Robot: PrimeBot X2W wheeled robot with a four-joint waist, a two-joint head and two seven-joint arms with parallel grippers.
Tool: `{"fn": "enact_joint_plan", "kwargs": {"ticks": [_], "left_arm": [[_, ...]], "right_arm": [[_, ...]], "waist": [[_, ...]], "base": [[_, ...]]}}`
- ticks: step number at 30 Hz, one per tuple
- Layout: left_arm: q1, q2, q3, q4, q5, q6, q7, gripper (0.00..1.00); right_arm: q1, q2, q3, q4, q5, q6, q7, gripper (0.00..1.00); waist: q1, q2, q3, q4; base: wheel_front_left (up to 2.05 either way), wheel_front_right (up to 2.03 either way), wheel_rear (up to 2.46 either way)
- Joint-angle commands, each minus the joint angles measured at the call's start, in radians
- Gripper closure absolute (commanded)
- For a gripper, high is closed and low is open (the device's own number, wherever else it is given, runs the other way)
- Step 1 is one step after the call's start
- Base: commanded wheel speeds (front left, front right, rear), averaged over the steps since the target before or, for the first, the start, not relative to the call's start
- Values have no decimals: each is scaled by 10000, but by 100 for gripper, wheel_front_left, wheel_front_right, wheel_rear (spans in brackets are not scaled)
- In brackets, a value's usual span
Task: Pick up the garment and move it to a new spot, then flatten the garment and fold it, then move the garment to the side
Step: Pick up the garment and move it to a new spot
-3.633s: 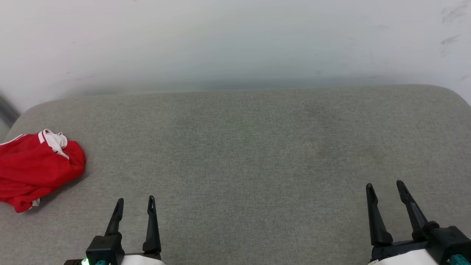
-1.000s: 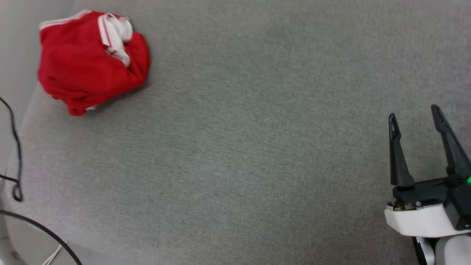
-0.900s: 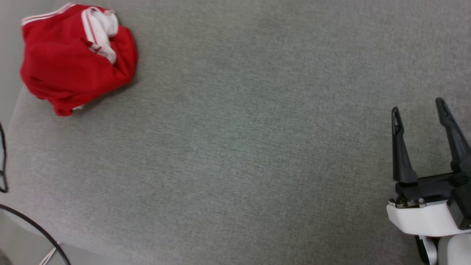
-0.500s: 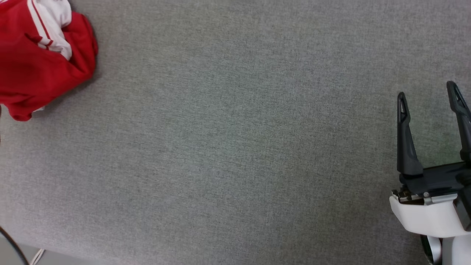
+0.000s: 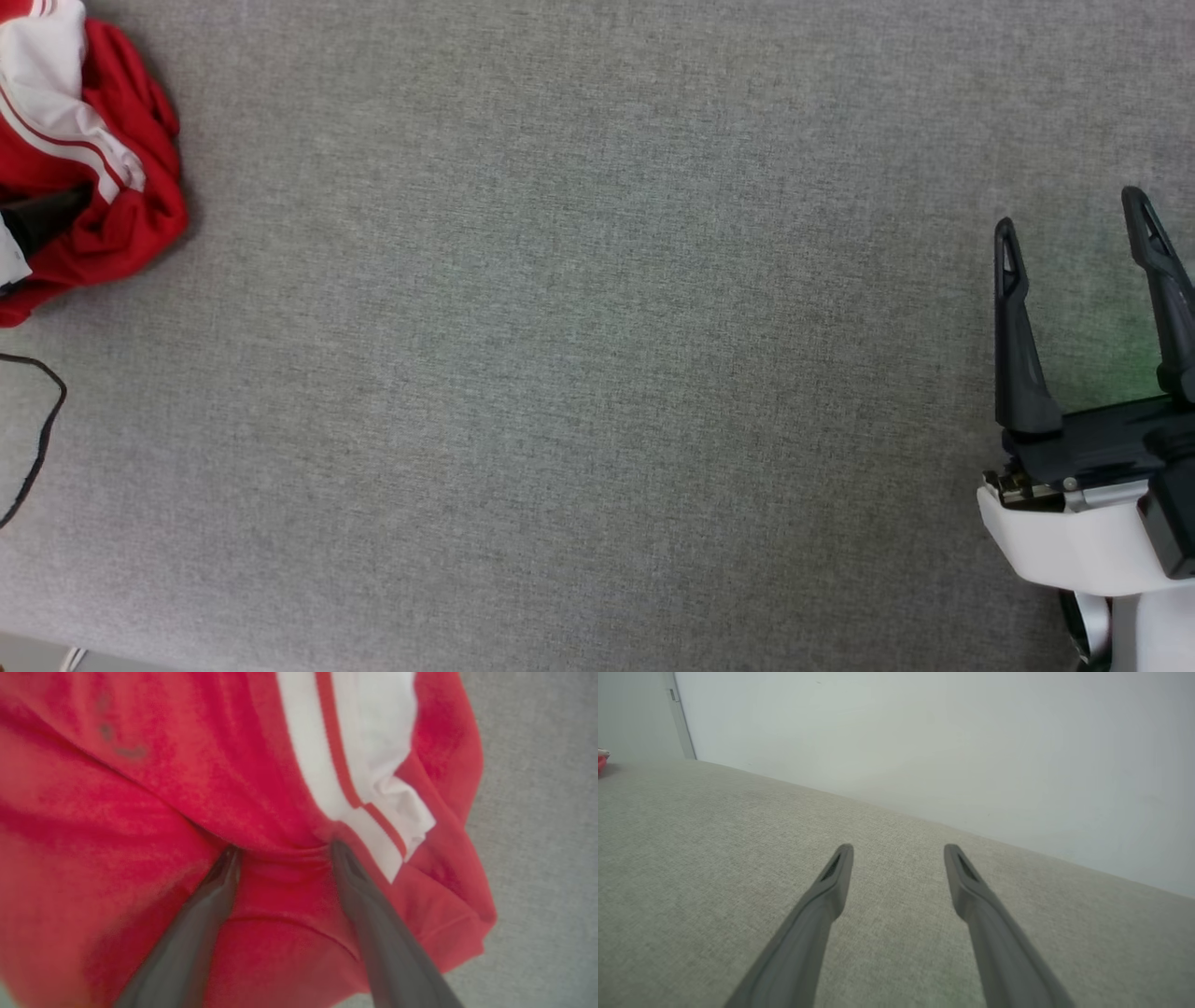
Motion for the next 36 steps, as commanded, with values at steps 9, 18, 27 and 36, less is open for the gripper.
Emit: {"fn": "enact_joint_plan", "kwargs": {"ticks": [9,18,27,36], "left_arm": [[75,-226,-1092,274,-107,-9,-603,100],[-699,896,-1685,-531,285,0,-1795,100],[-1690,1606,-2662,-2741,845,0,-1918,100],[-2767,1197,-3523,-4576,1374,0,-1494,100]], "right_arm": [[-255,7,145,304,104,-7,-19,0],[-117,27,339,703,584,-5,-17,0],[133,29,573,1032,1228,-5,-17,0],[419,30,613,1194,1733,-7,-17,0]], "waist": [[-1,-1,-295,-233],[-1,-1,-1582,-318],[-1,-1,-2901,-578],[-1,-1,-3792,-1300]], "base": [[0,0,0],[0,0,0],[0,0,0],[0,0,0]]}}
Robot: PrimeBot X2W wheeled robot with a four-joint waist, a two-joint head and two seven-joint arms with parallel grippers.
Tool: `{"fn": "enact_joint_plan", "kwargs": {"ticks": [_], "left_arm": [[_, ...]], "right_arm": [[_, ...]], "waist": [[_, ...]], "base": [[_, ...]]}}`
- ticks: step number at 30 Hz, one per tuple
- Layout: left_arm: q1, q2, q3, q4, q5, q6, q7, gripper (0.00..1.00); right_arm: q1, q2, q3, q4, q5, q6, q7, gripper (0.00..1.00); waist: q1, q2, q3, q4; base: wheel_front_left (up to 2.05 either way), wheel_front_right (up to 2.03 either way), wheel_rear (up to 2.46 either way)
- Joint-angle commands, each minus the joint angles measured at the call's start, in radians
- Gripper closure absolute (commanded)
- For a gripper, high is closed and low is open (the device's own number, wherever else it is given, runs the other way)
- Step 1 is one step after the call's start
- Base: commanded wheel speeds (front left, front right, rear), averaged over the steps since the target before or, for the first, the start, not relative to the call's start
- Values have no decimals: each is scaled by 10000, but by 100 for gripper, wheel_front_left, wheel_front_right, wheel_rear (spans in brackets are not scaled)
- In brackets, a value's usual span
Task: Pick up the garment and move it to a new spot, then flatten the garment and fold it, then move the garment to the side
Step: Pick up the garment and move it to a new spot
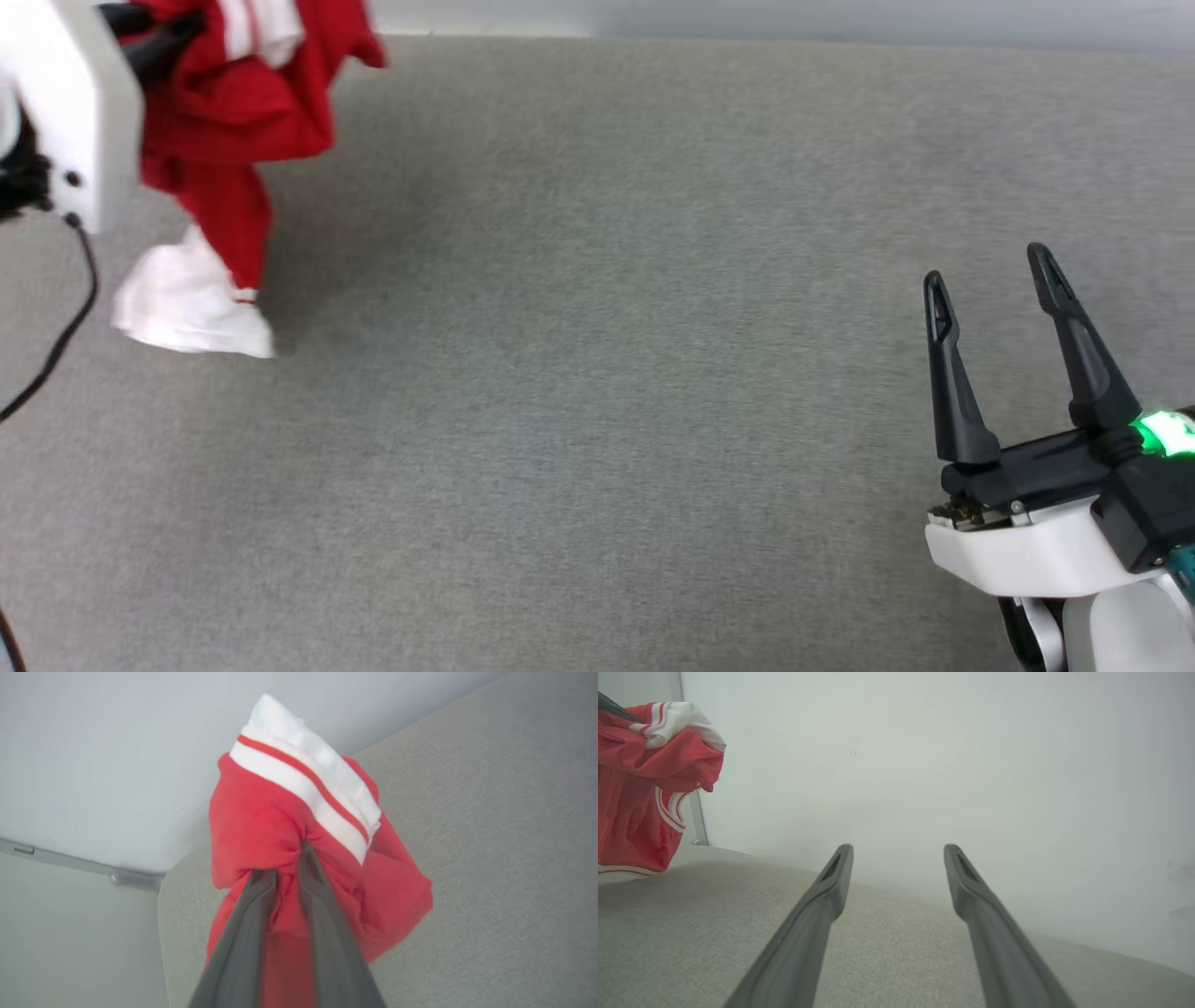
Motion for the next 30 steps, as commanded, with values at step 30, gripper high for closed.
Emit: {"fn": "enact_joint_plan", "kwargs": {"ticks": [30], "left_arm": [[647,-3613,-4303,-541,572,1,-926,100]], "right_arm": [[50,13,-236,213,758,-3,-19,0]], "waist": [[0,0,234,-2749]], "base": [[0,0,0]]}}
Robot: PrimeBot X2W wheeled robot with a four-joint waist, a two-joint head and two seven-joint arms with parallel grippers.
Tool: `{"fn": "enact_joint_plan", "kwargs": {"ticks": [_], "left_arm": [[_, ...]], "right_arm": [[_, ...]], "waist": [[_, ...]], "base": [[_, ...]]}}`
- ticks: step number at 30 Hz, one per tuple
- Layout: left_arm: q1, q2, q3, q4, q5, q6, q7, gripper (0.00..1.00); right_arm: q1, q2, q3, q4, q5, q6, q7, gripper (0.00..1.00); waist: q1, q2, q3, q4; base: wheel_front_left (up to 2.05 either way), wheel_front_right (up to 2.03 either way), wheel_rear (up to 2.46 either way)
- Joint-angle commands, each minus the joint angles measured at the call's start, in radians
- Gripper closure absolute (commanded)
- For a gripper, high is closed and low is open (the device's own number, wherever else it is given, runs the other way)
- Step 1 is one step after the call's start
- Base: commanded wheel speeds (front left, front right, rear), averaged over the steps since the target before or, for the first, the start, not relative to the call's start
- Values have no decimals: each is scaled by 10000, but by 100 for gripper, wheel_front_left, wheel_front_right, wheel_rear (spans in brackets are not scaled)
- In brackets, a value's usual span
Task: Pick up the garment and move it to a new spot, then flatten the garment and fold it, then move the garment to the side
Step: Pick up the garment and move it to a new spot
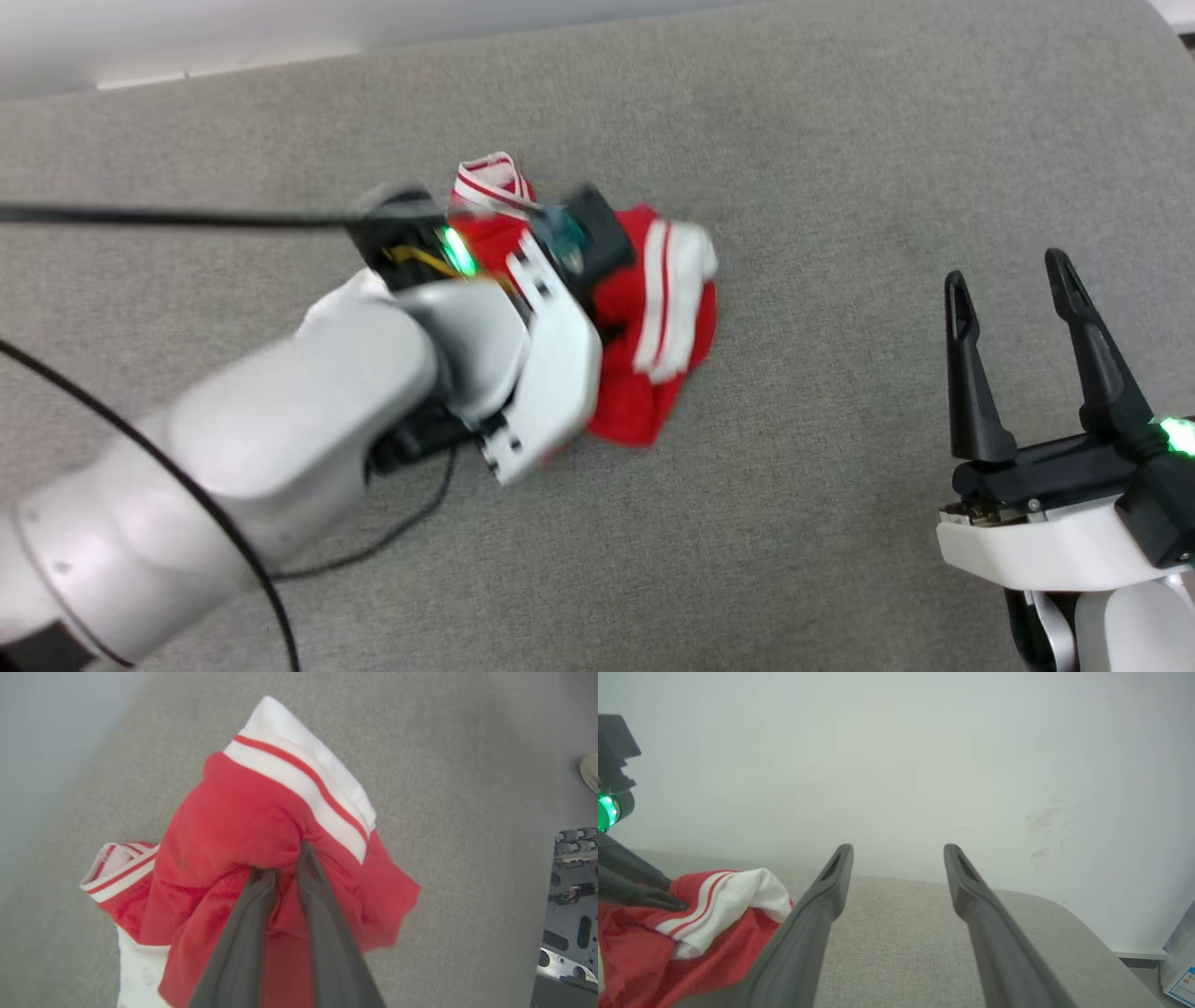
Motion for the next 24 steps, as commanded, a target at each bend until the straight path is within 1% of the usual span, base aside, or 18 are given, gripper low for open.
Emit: {"fn": "enact_joint_plan", "kwargs": {"ticks": [1,5,9,11,13,14,15,19,22,24], "left_arm": [[357,-353,-382,348,144,1,-298,100],[1178,-1169,-883,1072,276,1,-681,100],[1962,-1891,-1009,1545,392,0,-778,100],[2290,-2117,-1031,1678,585,-1,-706,100],[2291,-2171,-1028,1783,665,-1,-891,100],[2260,-2224,-1015,1887,707,-1,-1128,62],[2188,-2289,-1018,1956,790,1,-1388,0],[1778,-2508,-767,2480,1236,16,-2930,0],[1788,-2636,-417,2731,1592,378,-4142,0],[1797,-2656,-147,2805,1875,770,-4937,0]], "right_arm": [[-125,15,-10,56,-3,-5,-17,0],[-218,15,-12,117,-26,-3,-17,0],[-241,15,22,181,-45,-3,-17,0],[-249,15,33,226,-52,-3,-17,0],[-230,14,19,247,-65,-3,-19,0],[-186,14,-5,279,-85,-3,-17,0],[-129,15,-19,310,-108,-3,-19,0],[153,14,-83,427,-166,-3,-19,0],[352,15,-108,509,-238,-3,-19,0],[467,14,-140,582,-255,-5,-17,0]], "waist": [[0,0,253,-83],[0,0,392,-81],[0,0,422,-87],[0,0,386,-98],[0,0,346,-88],[0,0,287,-66],[0,0,220,-45],[0,0,-171,115],[0,0,-523,281],[0,0,-740,395]], "base": [[0,0,0],[0,0,0],[0,0,0],[0,0,0],[0,0,0],[0,0,0],[0,0,0],[0,0,0],[0,0,0],[0,0,0]]}}
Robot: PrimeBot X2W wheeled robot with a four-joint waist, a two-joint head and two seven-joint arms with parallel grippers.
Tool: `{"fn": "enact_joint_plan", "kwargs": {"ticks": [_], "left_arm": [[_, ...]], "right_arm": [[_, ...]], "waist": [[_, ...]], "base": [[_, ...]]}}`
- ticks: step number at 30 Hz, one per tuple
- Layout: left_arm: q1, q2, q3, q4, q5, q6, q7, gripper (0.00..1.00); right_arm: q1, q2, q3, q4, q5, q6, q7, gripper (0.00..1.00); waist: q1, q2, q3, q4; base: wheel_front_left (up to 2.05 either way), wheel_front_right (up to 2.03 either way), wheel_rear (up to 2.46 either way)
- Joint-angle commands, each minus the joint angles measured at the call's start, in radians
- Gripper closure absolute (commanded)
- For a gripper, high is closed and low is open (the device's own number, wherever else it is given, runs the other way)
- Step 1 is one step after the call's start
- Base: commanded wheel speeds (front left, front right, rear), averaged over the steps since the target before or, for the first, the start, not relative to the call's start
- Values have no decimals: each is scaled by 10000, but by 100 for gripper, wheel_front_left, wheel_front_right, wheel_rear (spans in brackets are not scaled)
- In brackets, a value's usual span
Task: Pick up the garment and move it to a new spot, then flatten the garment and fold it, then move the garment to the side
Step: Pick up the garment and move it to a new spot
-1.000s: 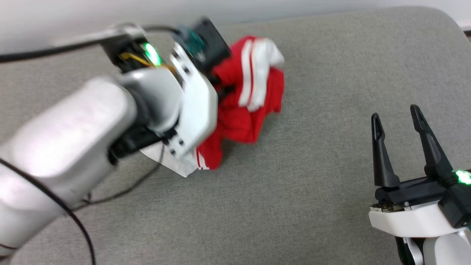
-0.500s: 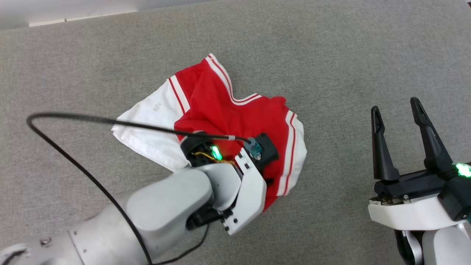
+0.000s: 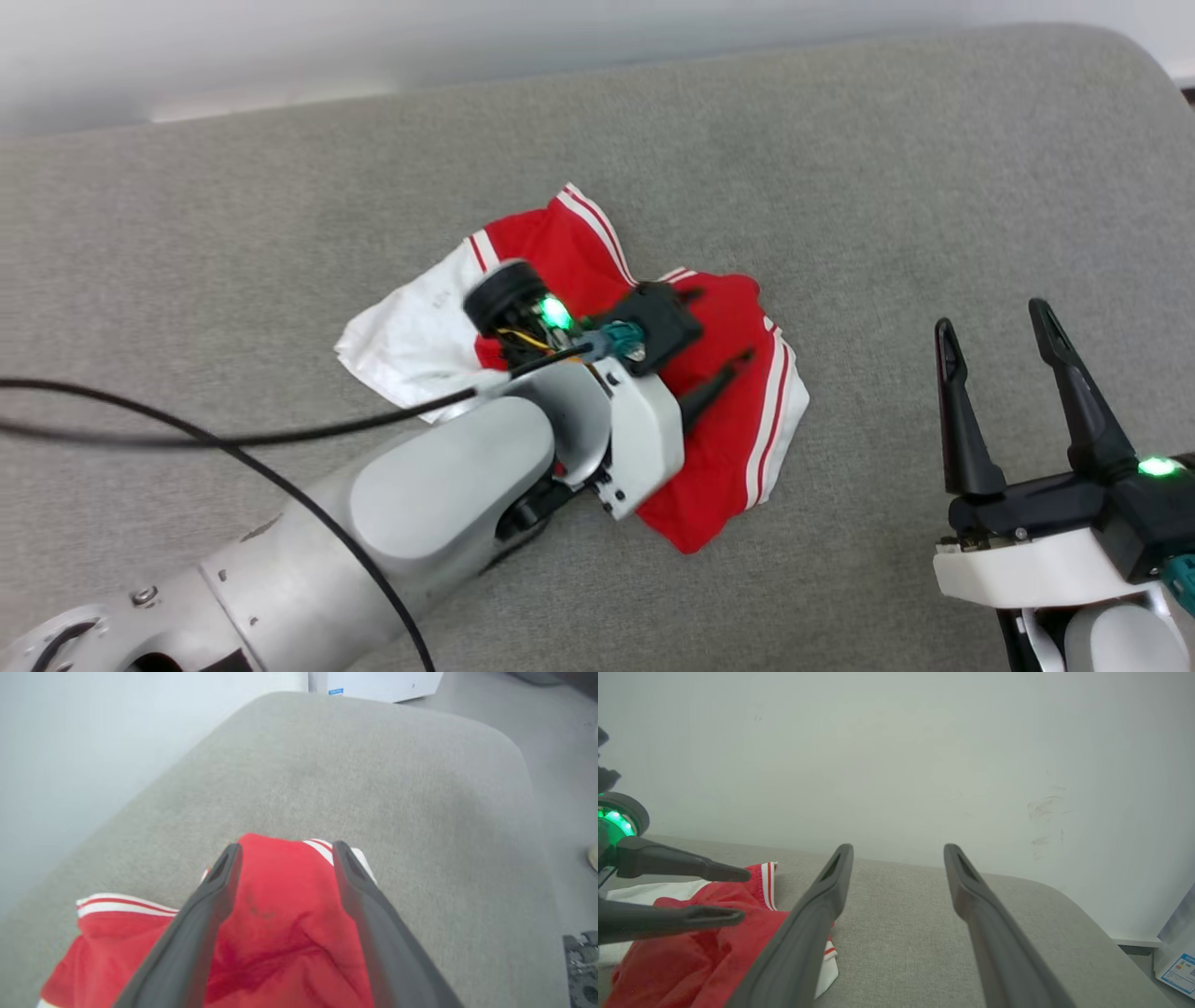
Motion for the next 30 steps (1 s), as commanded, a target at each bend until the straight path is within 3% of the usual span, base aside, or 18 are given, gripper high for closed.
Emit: {"fn": "enact_joint_plan", "kwargs": {"ticks": [1,8,11,17,22,30], "left_arm": [[73,47,111,70,206,254,-387,0],[800,368,1145,77,695,2055,-2602,0],[1381,649,1870,-58,801,2950,-2946,0],[3106,1348,3940,-1449,1595,4210,-3009,0],[5068,1569,5715,-2506,2372,4674,-3006,0],[7877,700,8158,-3781,3747,4761,-3008,0]], "right_arm": [[115,14,-12,45,-11,-3,-17,0],[417,14,-136,223,-87,-3,-17,0],[498,14,-147,261,-38,-3,-19,0],[661,14,-203,366,61,-5,-17,0],[844,14,-318,472,230,-3,-18,0],[1074,14,-477,569,770,-5,-17,0]], "waist": [[0,0,-315,217],[0,0,-845,561],[0,0,-976,654],[0,0,-1177,757],[0,0,-1360,833],[0,0,-1657,941]], "base": [[0,0,0],[0,0,0],[0,0,0],[0,0,0],[0,0,0],[0,0,0]]}}
